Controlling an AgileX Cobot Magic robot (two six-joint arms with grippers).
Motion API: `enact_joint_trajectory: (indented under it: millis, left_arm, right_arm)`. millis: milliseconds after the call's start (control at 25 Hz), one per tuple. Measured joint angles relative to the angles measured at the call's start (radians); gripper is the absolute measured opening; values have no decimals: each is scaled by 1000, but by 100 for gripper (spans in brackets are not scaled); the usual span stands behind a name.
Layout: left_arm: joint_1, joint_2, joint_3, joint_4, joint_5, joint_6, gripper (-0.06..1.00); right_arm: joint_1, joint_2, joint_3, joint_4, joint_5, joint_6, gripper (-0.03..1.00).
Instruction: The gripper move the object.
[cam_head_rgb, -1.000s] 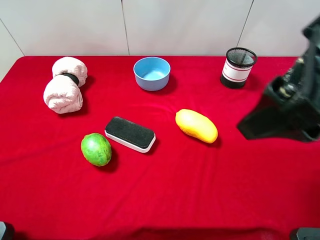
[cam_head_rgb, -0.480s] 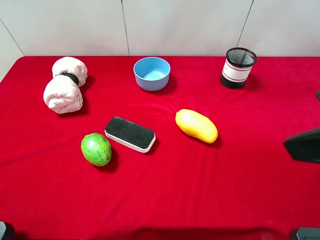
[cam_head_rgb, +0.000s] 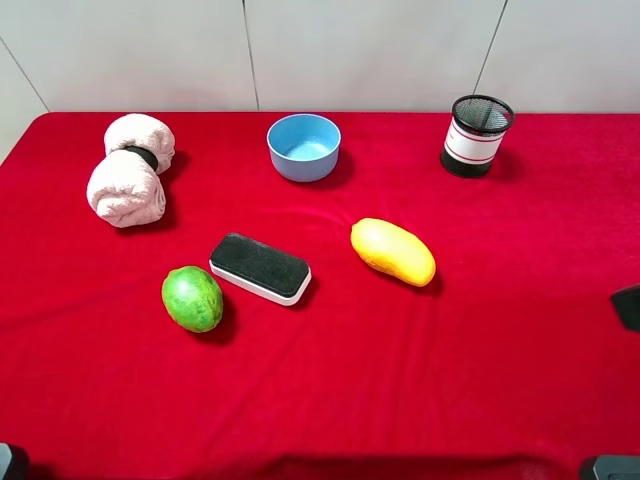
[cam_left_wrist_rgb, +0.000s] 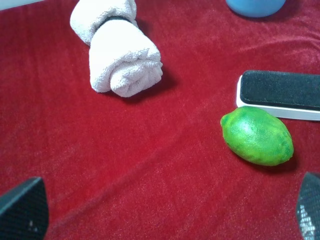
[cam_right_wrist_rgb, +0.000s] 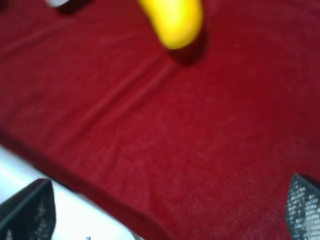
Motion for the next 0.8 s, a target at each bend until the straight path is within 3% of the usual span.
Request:
enact_joint_trajectory:
  millis: [520,800]
  left_arm:
    - [0,0,0,0,0,0,98]
    - [0,0,0,0,0,0,98]
  right_arm:
    - [-468,-328,80,-1,-39,-28,69]
    - [-602,-481,182,-2,-86,-63,69]
